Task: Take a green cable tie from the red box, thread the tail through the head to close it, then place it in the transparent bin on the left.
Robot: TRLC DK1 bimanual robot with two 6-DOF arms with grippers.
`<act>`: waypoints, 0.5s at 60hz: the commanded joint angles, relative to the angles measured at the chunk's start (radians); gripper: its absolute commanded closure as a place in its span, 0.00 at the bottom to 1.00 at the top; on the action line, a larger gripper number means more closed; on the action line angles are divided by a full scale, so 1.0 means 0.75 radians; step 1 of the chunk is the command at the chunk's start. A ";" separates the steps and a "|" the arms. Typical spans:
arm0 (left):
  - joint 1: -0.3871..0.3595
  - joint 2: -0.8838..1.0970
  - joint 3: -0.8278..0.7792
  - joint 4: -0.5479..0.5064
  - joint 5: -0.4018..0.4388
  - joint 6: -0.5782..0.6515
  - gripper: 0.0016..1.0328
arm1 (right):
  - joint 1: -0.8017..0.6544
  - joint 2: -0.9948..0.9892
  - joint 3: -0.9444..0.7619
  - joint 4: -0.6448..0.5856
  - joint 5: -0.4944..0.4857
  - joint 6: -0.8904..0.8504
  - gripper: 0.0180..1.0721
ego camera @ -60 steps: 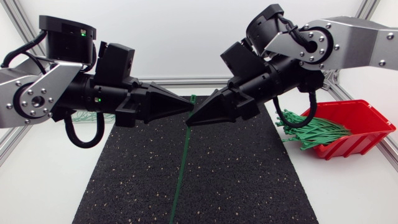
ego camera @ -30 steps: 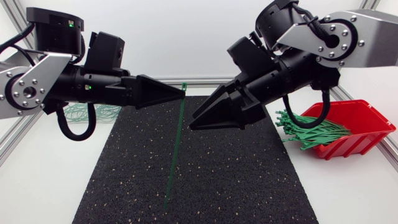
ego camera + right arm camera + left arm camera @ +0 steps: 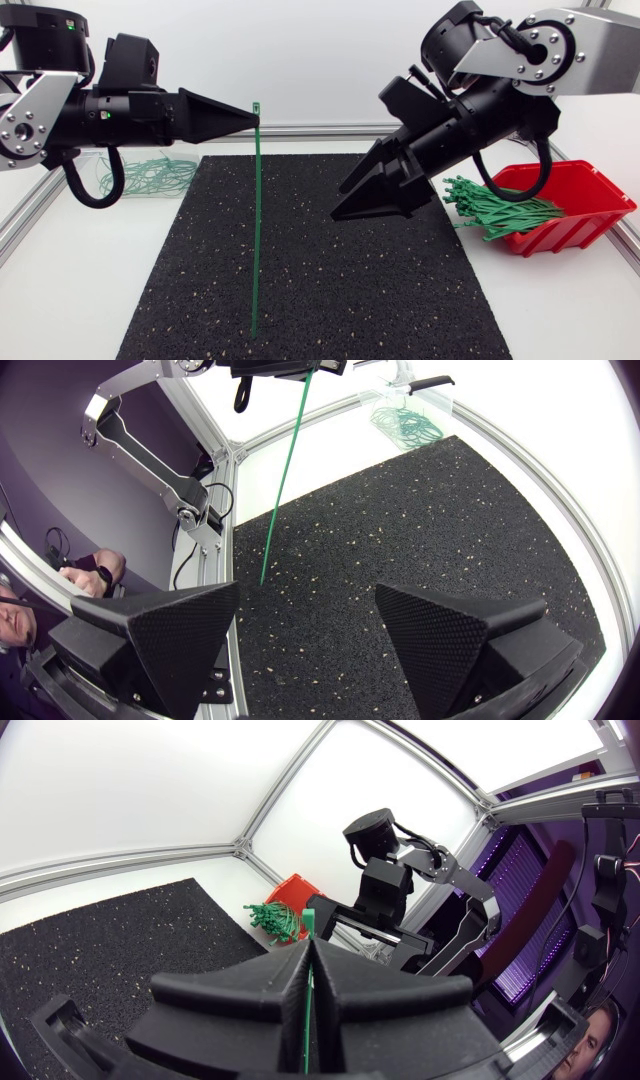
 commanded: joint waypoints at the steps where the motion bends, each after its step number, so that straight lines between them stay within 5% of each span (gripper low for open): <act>1: 0.033 0.019 0.038 0.013 0.045 -0.035 0.97 | 0.005 0.033 0.027 -0.033 0.012 -0.060 0.04; 8: 0.061 0.019 0.029 0.015 0.065 -0.027 0.97 | -0.005 0.047 0.055 -0.115 0.008 -0.115 0.04; 17: 0.086 0.027 0.025 0.015 0.094 -0.025 0.97 | 0.024 0.172 0.221 -0.505 -0.037 -0.279 0.04; 23: 0.100 0.029 0.021 0.017 0.104 -0.017 0.97 | 0.042 0.166 0.184 -0.432 -0.035 -0.279 0.04; 30: 0.110 0.029 0.017 0.019 0.122 -0.013 0.97 | 0.104 0.076 0.057 -0.137 0.108 -0.254 0.04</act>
